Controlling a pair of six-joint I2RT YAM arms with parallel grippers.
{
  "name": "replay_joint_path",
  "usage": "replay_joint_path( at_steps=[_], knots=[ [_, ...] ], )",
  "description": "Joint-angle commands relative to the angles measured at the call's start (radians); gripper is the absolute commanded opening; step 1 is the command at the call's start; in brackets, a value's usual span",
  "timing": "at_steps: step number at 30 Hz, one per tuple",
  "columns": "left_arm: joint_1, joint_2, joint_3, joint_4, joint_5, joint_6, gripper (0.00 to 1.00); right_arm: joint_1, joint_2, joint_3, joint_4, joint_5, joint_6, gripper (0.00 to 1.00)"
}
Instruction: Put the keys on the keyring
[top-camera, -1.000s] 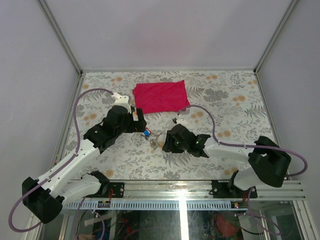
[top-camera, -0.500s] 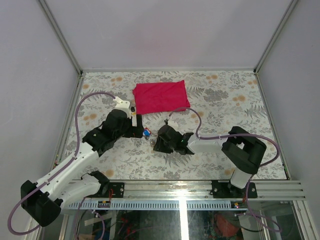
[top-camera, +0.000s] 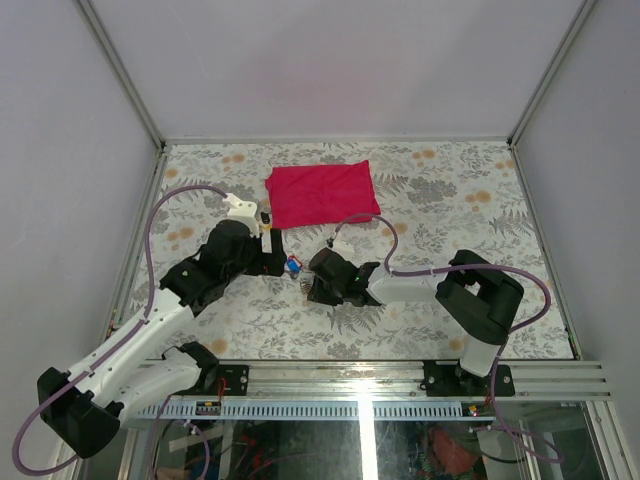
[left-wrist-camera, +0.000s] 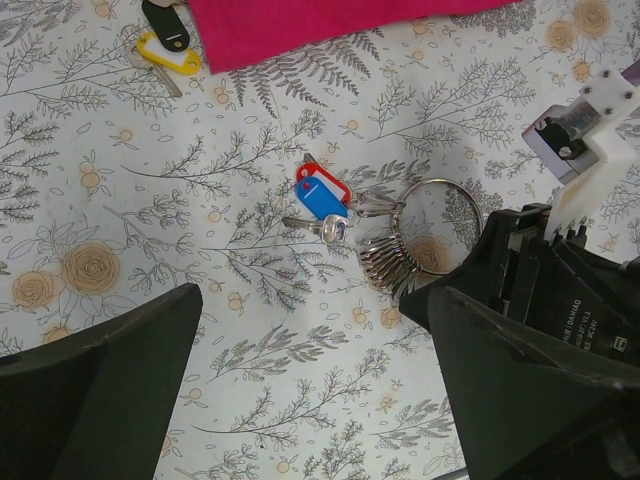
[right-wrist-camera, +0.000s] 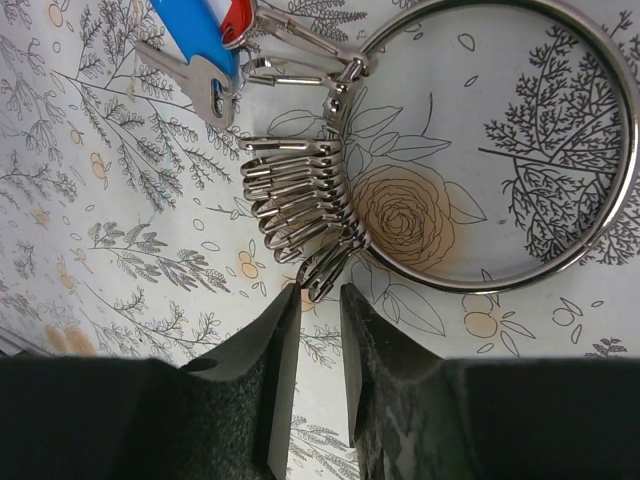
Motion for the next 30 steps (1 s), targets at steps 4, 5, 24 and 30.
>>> replay_joint_path(
  at_steps=[4, 5, 24, 30],
  knots=[
    [0.001, -0.023, -0.011, 0.017, 0.012, 0.023, 1.0, 0.018, 0.021, 0.039, -0.034, 0.057, 0.025, 0.24],
    [0.002, -0.023, -0.01, 0.017, 0.013, 0.023, 1.0, 0.018, 0.023, 0.039, -0.036, 0.059, 0.025, 0.22],
    [0.001, -0.038, -0.009, 0.021, 0.006, 0.031, 1.0, 0.02, -0.157, 0.005, -0.07, 0.115, -0.257, 0.0],
    [0.001, -0.11, -0.032, 0.076, 0.069, 0.047, 1.0, 0.018, -0.264, 0.024, -0.165, 0.068, -0.541, 0.0]
  ],
)
